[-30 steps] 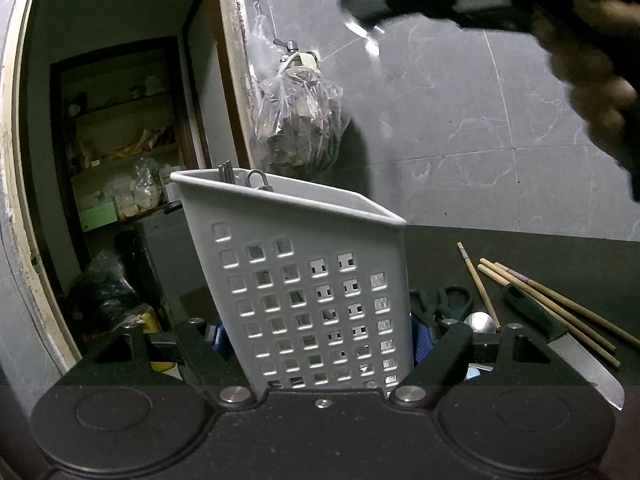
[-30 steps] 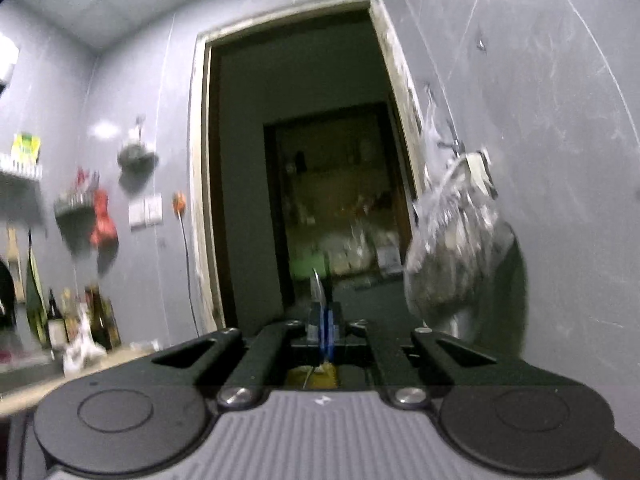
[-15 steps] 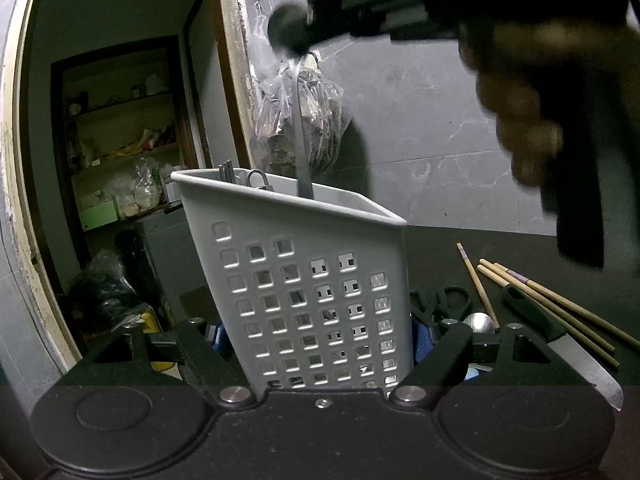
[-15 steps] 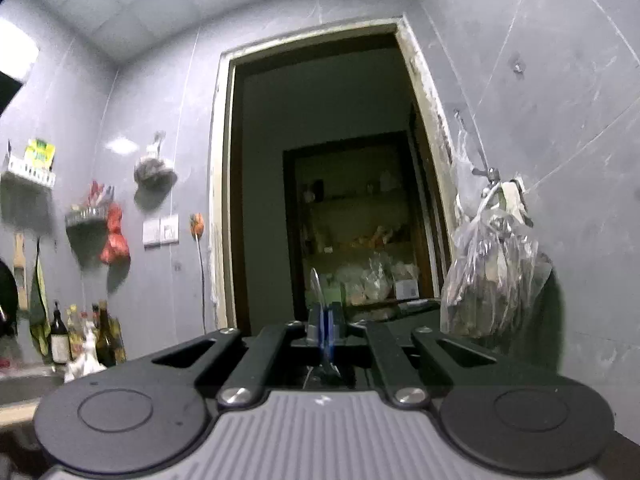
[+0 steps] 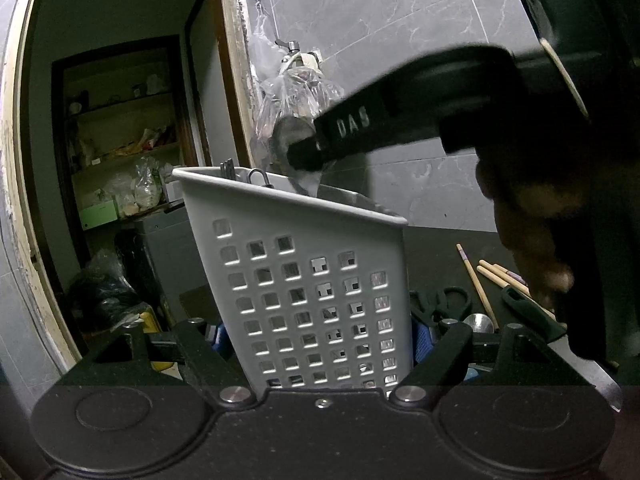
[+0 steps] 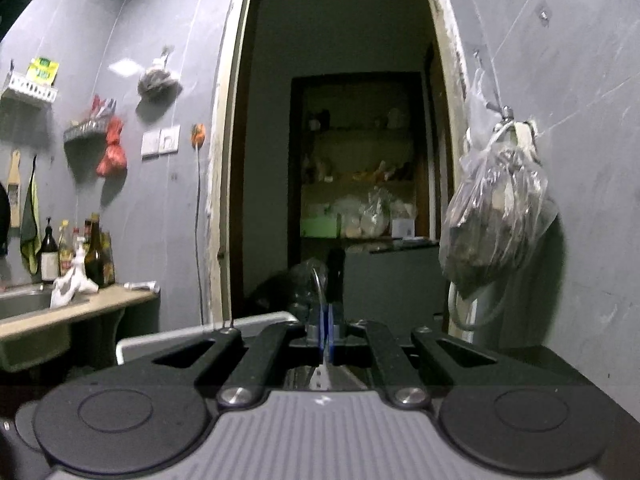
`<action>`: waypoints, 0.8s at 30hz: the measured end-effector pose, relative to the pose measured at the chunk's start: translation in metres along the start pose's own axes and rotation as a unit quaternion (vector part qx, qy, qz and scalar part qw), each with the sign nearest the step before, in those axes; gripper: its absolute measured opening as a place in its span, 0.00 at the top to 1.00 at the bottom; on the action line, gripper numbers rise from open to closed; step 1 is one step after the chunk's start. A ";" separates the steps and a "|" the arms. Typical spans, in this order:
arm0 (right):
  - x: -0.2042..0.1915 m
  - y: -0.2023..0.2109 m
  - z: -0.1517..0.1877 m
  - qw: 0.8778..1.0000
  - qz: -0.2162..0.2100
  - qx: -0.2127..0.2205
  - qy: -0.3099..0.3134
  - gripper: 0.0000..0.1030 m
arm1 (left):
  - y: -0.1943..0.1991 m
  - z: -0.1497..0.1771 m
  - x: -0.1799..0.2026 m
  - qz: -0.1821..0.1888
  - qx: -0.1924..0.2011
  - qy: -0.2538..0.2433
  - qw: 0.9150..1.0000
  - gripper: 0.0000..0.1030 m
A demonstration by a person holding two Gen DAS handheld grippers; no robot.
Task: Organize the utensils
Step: 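Lift the metal utensil with the right tool and lower it into the caddy, then open the right tool to release the utensil and pull back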
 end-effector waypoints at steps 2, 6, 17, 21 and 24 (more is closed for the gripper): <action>-0.002 0.001 0.004 1.000 0.000 -0.005 0.000 0.98 | 0.000 0.000 0.000 0.000 0.000 0.000 1.000 0.22; -0.004 0.002 0.010 1.000 -0.004 -0.014 0.001 0.98 | 0.001 0.000 0.000 0.000 0.000 0.000 1.000 0.22; -0.005 0.003 0.022 0.999 -0.016 -0.033 -0.002 0.95 | 0.001 0.000 0.000 0.000 0.000 0.000 1.000 0.22; -0.003 0.006 0.020 0.999 -0.022 -0.033 -0.008 0.88 | 0.001 0.000 -0.001 0.000 0.000 0.001 1.000 0.22; -0.002 0.009 0.019 0.999 -0.034 -0.027 -0.011 0.70 | 0.001 0.000 -0.001 0.000 0.000 0.000 1.000 0.22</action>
Point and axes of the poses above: each gripper's, at about its wrist camera, not at the fingertips, and y roughly against the way its jaws point, x to its right, z to its underside, the point moved 5 cm from there along -y, roughly the way its jaws point, and after that the axes turned 15 degrees about y, right-handed, at the moved point
